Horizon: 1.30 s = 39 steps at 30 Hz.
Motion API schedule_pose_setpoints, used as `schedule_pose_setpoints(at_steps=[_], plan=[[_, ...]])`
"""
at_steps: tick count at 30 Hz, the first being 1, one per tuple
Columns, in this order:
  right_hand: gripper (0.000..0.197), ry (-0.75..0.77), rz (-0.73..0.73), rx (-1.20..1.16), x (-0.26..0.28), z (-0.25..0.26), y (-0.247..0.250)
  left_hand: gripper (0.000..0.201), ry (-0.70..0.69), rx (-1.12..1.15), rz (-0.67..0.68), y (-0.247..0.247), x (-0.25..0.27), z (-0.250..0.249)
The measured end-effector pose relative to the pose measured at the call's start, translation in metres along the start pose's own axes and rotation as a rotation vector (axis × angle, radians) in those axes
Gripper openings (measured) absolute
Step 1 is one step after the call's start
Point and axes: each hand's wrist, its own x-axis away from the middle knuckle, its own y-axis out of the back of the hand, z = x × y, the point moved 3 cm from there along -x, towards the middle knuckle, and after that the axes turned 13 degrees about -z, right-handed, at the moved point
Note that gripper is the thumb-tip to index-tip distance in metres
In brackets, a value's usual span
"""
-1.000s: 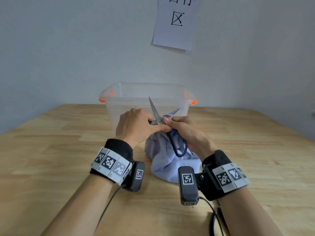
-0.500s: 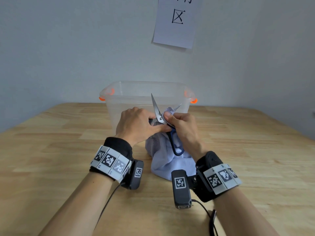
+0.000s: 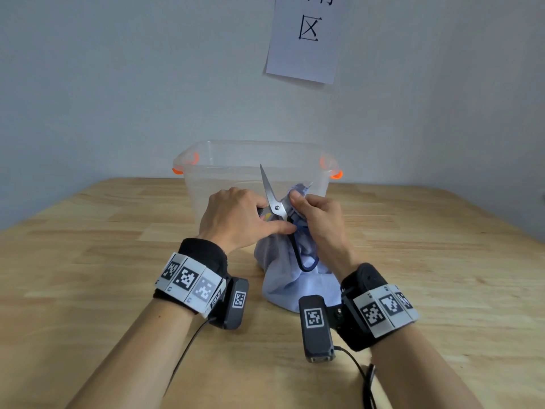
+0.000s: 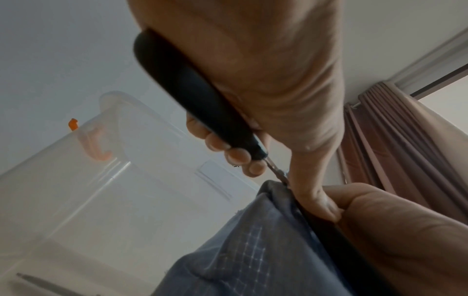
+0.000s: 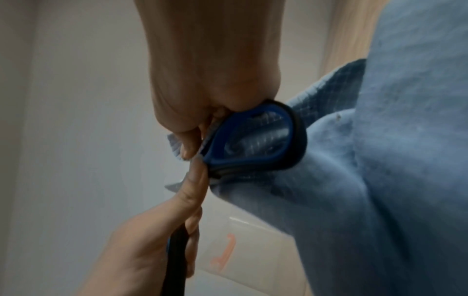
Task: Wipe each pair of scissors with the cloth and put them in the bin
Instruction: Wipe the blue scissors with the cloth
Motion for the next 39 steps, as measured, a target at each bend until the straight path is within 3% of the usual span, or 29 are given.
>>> schedule_pose_setpoints(at_steps=[6,10,16,26,33,39], plan=[[0.062,-0.166,0.163,0.014,0.004,-0.001,-0.003,0.075,0.036,0.015,0.017,-0.003,-0.001,0.006],[0.048,-0.109,0.145,0.032,0.003,-0.001,-0.004,0.073,0.034,0.021,0.012,-0.001,-0.001,0.005],[0.067,-0.011,0.045,0.022,0.004,-0.004,-0.011,0.072,0.022,-0.007,-0.002,0.001,-0.001,0.002],[0.017,-0.252,0.225,-0.130,0.002,-0.007,0.001,0.076,0.089,0.024,0.084,-0.003,-0.002,0.006],[0.029,-0.317,0.402,-0.267,0.004,-0.002,0.005,0.080,0.099,0.068,0.062,-0.003,-0.002,0.008],[0.039,-0.282,0.323,-0.268,-0.001,-0.008,0.007,0.082,0.123,0.079,0.029,-0.002,-0.002,0.008]])
